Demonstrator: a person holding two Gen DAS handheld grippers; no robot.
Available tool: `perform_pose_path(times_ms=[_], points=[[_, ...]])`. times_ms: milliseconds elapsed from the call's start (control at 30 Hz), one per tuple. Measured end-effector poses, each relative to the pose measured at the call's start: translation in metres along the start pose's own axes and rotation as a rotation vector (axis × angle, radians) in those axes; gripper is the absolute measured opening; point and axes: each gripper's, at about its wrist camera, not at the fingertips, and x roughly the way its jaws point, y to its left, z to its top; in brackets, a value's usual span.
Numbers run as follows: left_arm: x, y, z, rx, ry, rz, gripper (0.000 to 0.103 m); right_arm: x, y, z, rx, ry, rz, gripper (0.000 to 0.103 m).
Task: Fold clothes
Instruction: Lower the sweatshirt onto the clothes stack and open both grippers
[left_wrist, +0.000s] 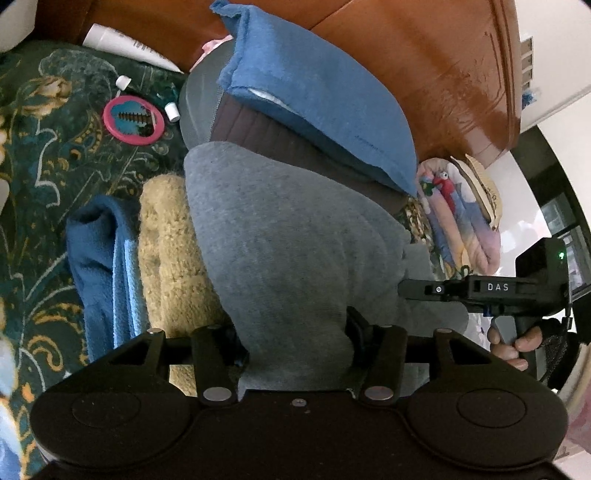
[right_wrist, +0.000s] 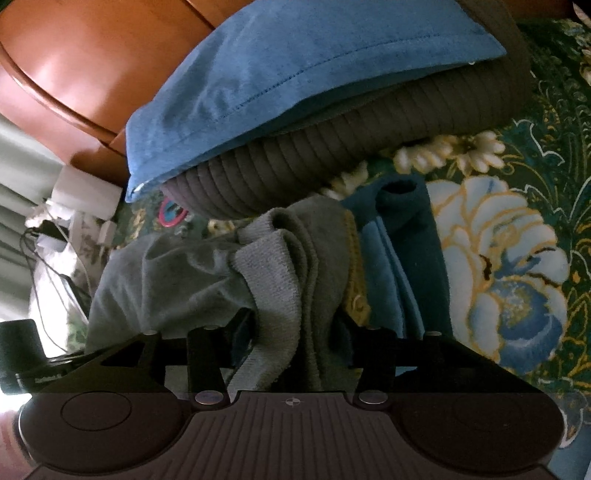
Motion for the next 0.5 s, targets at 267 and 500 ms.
perform_pose_path(times_ms=[267,500], points=[[-0.047,-0.021,0.003,0.087,-0.015,0.014,0.046,-0.038,0.01,-0.007,-0.006,-0.077,-0.031,0.044],[-0.086,-0.057,0.007,0.259,-0.13,0.081,0.047,-0.086,0.016,-0.029,0.04,-0.248,-0.045,0.038]])
